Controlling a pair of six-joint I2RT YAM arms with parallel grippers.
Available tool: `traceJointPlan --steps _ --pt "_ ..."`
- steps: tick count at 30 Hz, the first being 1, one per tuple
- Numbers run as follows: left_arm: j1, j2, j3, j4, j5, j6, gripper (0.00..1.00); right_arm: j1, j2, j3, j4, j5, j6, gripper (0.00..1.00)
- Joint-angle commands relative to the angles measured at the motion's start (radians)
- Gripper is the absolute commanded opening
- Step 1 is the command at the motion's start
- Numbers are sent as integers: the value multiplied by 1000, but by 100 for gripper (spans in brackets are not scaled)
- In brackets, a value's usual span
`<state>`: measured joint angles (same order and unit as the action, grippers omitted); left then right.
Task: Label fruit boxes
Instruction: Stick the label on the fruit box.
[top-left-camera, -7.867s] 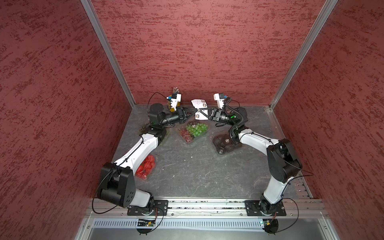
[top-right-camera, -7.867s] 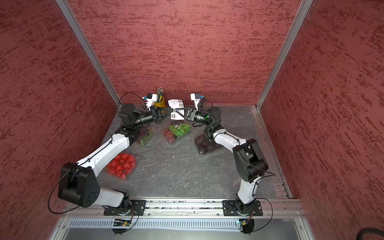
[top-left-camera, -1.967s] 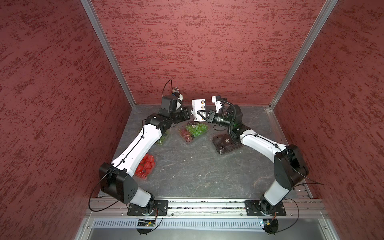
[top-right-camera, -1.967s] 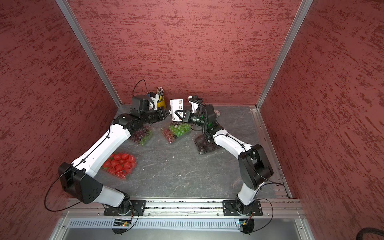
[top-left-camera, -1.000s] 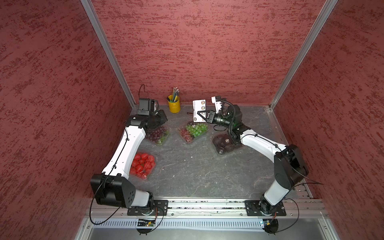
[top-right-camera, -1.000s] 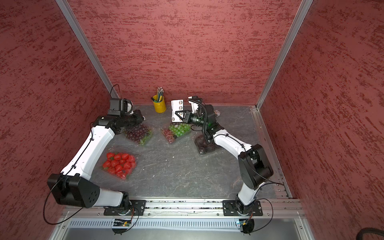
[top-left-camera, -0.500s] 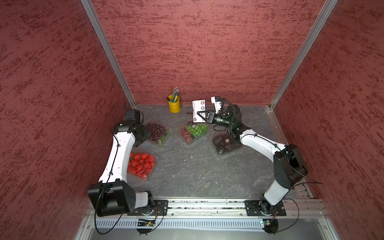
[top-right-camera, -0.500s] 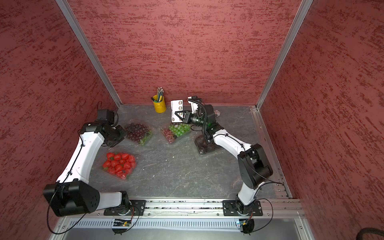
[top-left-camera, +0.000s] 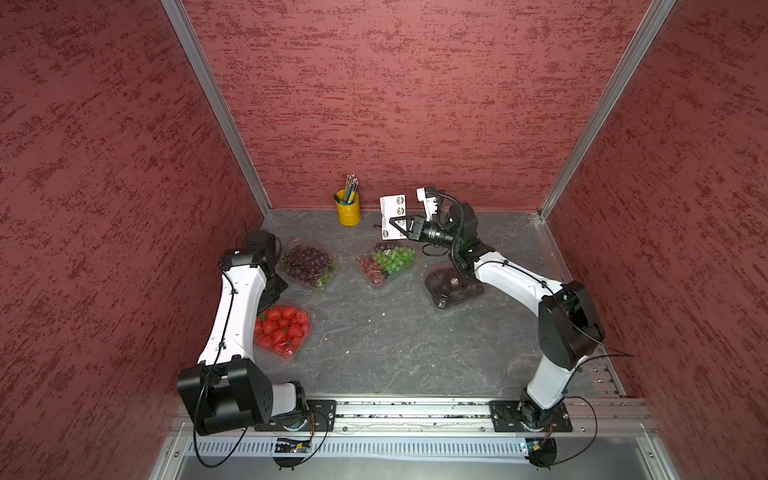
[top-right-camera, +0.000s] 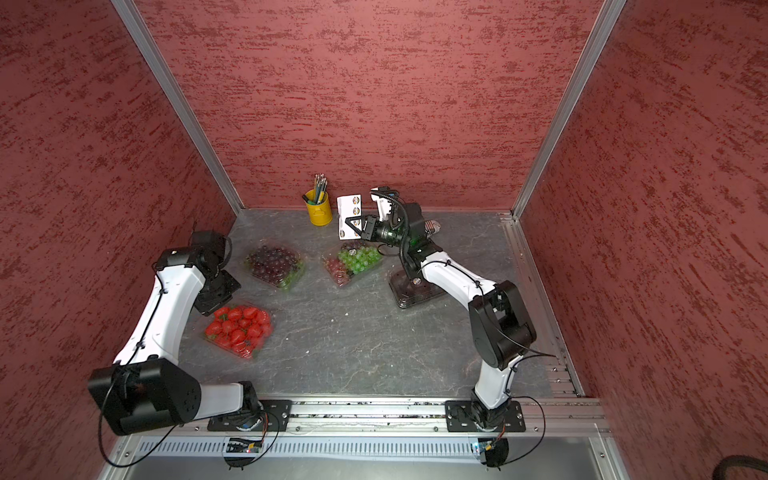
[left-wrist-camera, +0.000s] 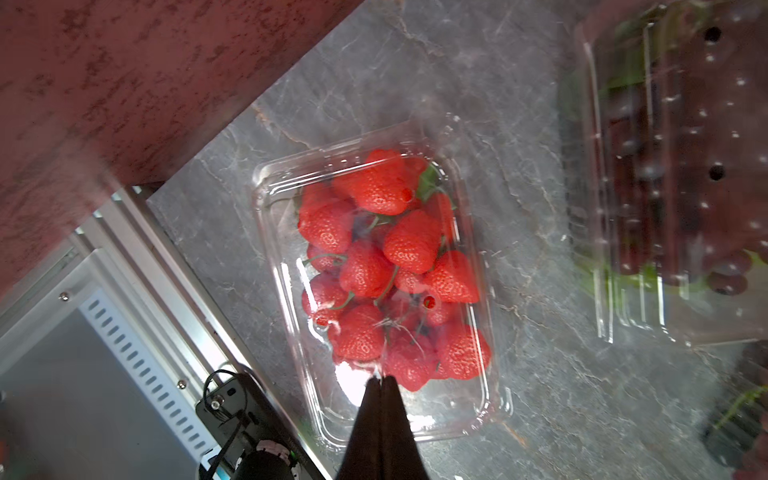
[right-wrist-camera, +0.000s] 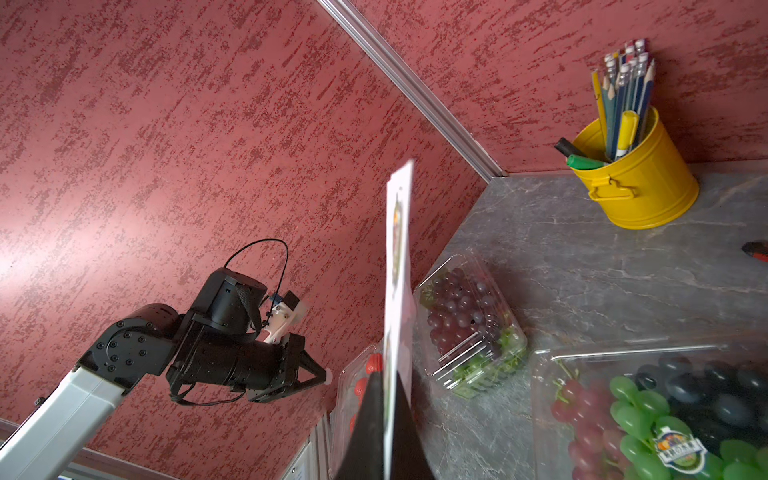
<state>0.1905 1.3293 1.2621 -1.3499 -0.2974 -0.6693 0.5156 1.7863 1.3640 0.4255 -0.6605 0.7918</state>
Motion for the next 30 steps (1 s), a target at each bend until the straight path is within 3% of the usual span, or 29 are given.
traceJointPlan --steps 1,10,30 --pt "19 -10 -6 -68 -60 -61 0 7 14 59 -53 -7 -24 0" --pt "56 3 -46 -98 -31 -111 0 12 41 131 -134 1 -37 0" --pt "74 109 -99 58 -19 -50 0 23 41 147 -191 19 -54 0"
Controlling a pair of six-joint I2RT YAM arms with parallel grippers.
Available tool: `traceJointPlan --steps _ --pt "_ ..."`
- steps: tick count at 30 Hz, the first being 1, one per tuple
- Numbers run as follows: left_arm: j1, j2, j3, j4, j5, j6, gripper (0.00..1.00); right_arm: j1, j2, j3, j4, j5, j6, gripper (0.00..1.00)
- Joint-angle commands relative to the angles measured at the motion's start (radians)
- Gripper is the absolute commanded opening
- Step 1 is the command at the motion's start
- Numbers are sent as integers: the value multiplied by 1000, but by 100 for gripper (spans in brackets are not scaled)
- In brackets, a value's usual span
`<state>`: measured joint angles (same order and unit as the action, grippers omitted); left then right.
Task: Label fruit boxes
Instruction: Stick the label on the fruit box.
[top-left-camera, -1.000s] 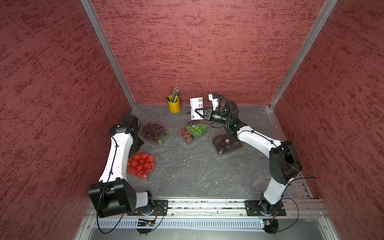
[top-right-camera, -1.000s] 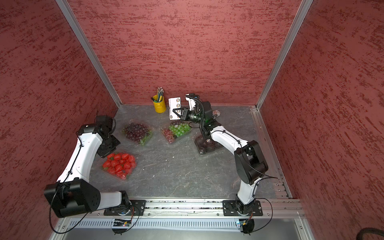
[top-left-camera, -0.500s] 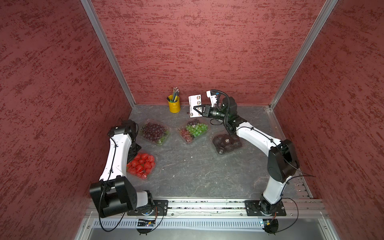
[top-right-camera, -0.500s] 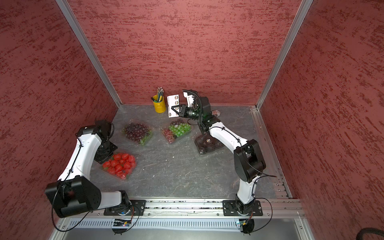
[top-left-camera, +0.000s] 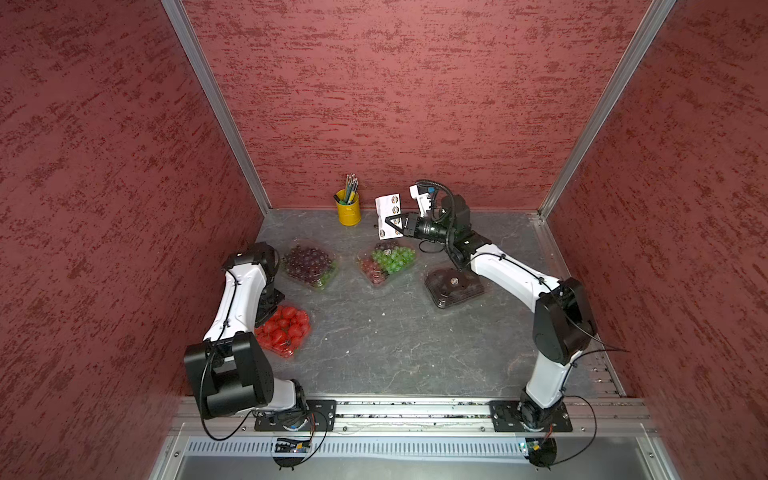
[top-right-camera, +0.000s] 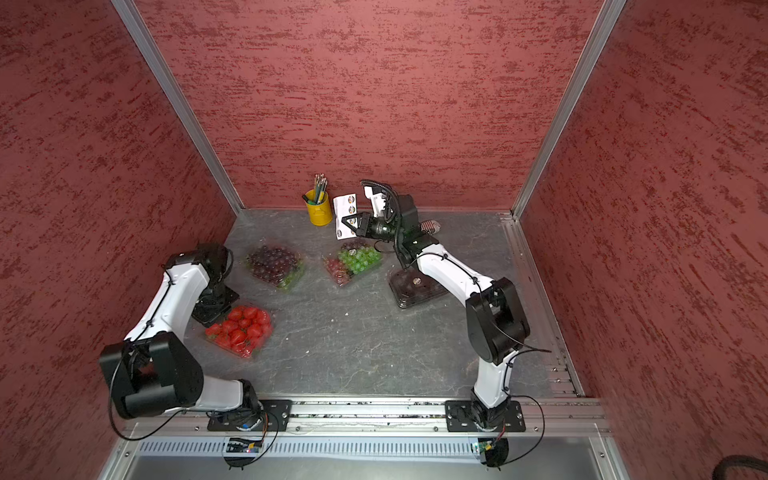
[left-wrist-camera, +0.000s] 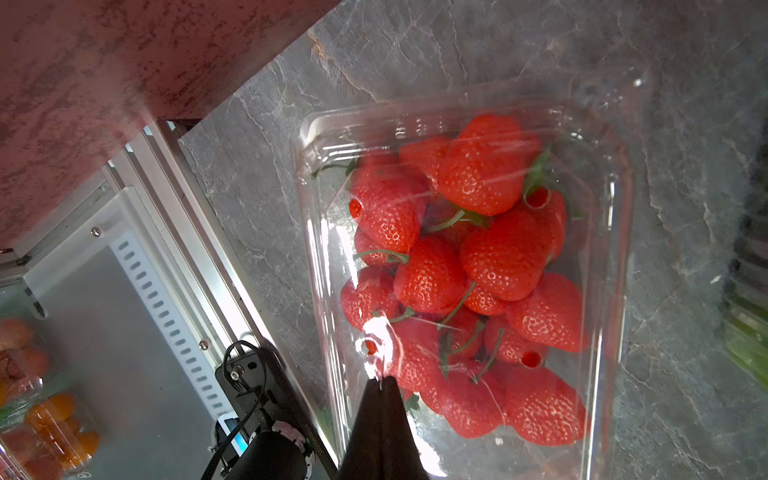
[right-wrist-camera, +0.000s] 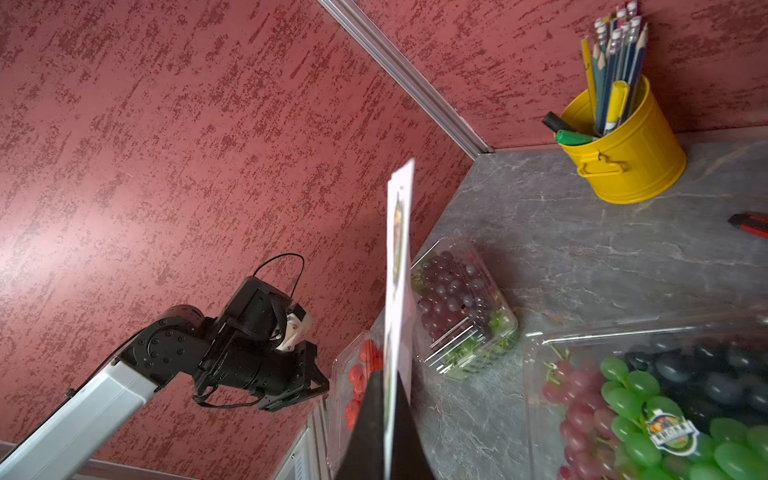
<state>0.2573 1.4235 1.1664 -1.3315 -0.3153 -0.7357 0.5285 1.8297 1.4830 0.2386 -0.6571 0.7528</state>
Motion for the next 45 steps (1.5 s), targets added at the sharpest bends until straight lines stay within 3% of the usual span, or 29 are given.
traceJointPlan --steps 1,30,41,45 --pt "7 15 -7 45 -1 16 0 10 -4 27 -5 17 -17 0" --pt "19 58 -72 139 79 41 0 15 -13 20 -13 24 -21 0" --pt "18 12 -63 150 111 67 19 16 -13 13 -5 22 -18 0" --pt "19 -20 -42 131 105 65 20 18 -11 13 -2 22 -17 0"
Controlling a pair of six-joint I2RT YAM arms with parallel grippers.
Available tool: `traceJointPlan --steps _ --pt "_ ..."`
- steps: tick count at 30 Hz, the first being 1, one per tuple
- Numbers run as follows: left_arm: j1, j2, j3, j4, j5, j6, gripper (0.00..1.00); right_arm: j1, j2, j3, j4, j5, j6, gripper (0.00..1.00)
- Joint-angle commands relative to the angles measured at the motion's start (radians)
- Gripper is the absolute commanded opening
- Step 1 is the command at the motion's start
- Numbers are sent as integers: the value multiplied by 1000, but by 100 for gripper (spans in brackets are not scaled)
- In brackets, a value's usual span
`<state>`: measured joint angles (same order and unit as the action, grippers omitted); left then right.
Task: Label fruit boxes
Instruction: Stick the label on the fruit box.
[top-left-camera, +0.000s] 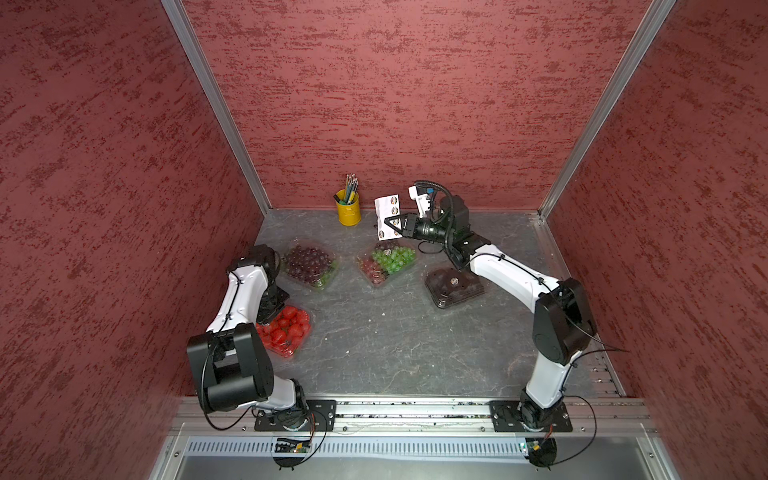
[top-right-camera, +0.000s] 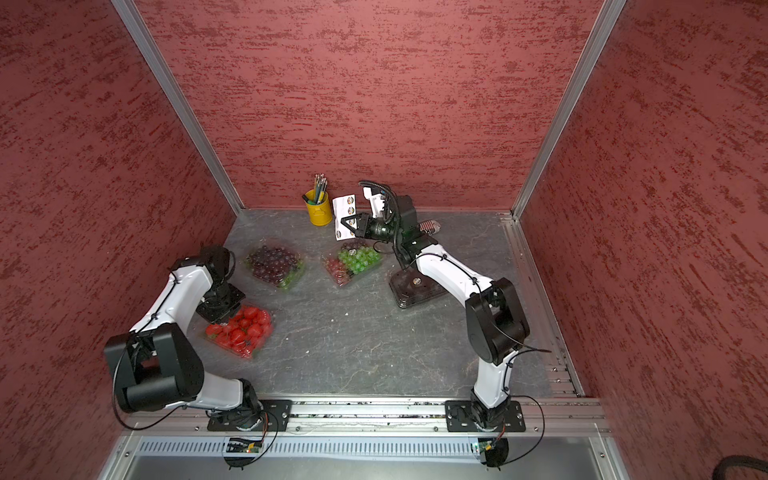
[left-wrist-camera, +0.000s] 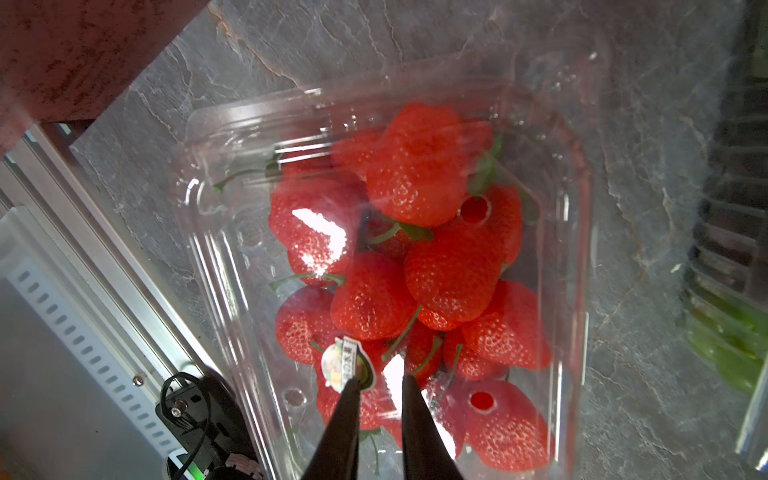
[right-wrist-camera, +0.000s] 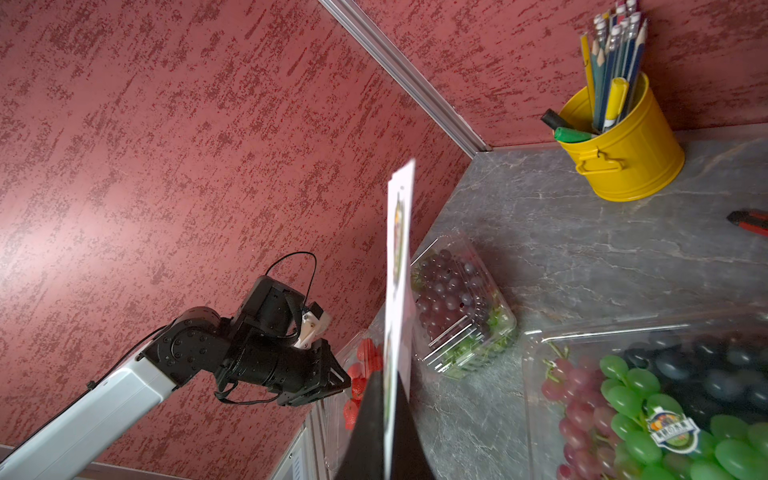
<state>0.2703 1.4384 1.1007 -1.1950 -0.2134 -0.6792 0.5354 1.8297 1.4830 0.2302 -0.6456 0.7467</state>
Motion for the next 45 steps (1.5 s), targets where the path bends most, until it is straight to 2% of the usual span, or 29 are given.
traceJointPlan --steps 1,4,8,14,29,34,45 --pt "5 -44 30 -13 -5 3 19 11 -10 14 6 11 -10 0" --pt "7 -71 44 -40 -44 -15 13 12 -10 13 7 11 -10 0" --pt "28 -86 30 -43 -54 -21 0 12 -11 11 7 11 -10 0" --pt "74 -58 -10 -13 -9 -8 0 15 -14 13 4 9 -11 0" --pt "83 -20 -43 27 32 2 0 17 -24 -2 4 14 -12 0" --pt "84 -15 -47 24 14 -10 0 16 -26 -5 4 15 -12 0" --pt "72 -28 -45 58 50 28 0 18 -26 -7 8 17 -12 0"
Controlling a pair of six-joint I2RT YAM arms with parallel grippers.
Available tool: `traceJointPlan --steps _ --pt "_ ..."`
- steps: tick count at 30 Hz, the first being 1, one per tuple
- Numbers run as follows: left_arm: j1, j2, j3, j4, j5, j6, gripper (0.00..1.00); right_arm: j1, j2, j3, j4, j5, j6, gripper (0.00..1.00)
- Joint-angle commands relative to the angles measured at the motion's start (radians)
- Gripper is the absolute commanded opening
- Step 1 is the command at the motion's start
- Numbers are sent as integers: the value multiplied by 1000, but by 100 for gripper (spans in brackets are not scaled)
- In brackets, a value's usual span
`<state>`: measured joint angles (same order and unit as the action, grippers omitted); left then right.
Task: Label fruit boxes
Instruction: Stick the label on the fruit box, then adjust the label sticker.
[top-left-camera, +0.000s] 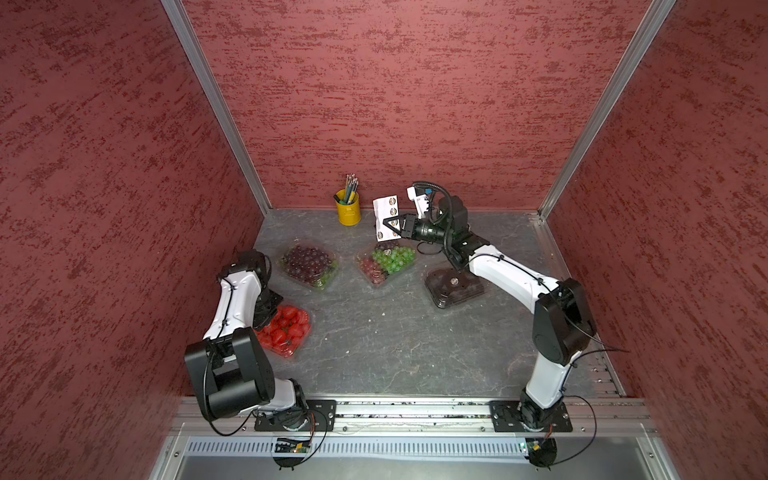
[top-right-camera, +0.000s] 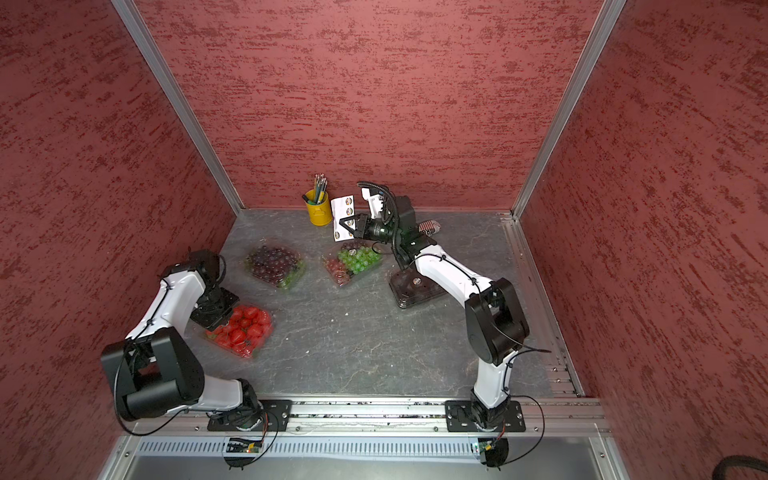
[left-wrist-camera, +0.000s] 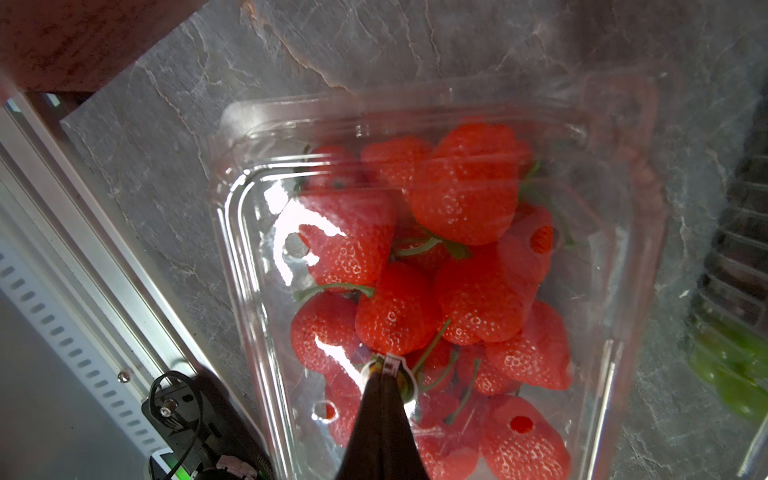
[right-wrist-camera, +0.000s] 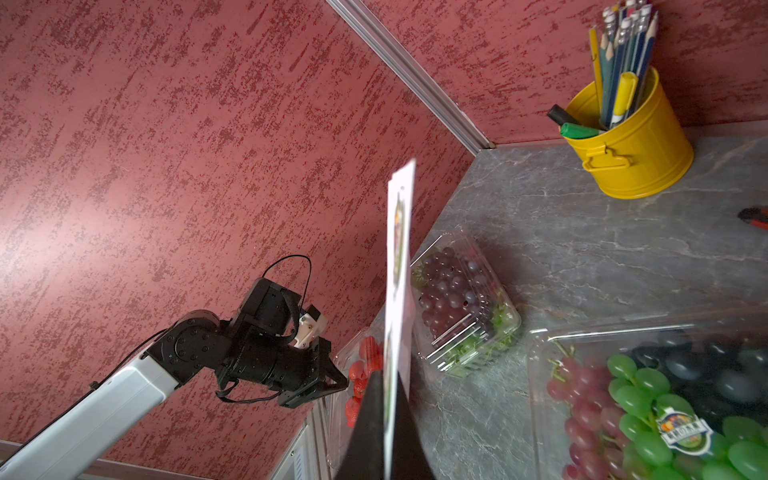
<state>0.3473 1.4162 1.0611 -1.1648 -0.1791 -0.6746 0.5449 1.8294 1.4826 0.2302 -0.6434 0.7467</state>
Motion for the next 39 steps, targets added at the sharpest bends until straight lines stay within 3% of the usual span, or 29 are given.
traceJointPlan --steps 1,16,22,27,34,39 --pt "-6 -6 -6 32 16 25 0 8 -26 -7 8 14 -10 0" --pt "-73 -59 54 63 61 65 0 10 -30 -8 8 16 -9 0" --pt "-135 -151 110 66 98 95 8 10 -31 -13 21 14 -3 0" --pt "-186 -244 129 161 240 130 25 10 -36 -20 31 16 -1 0" --pt "-223 -347 138 344 483 124 68 9 -52 -49 76 16 14 0" --pt "-260 -372 137 473 605 78 85 -5 -73 -83 150 2 58 0"
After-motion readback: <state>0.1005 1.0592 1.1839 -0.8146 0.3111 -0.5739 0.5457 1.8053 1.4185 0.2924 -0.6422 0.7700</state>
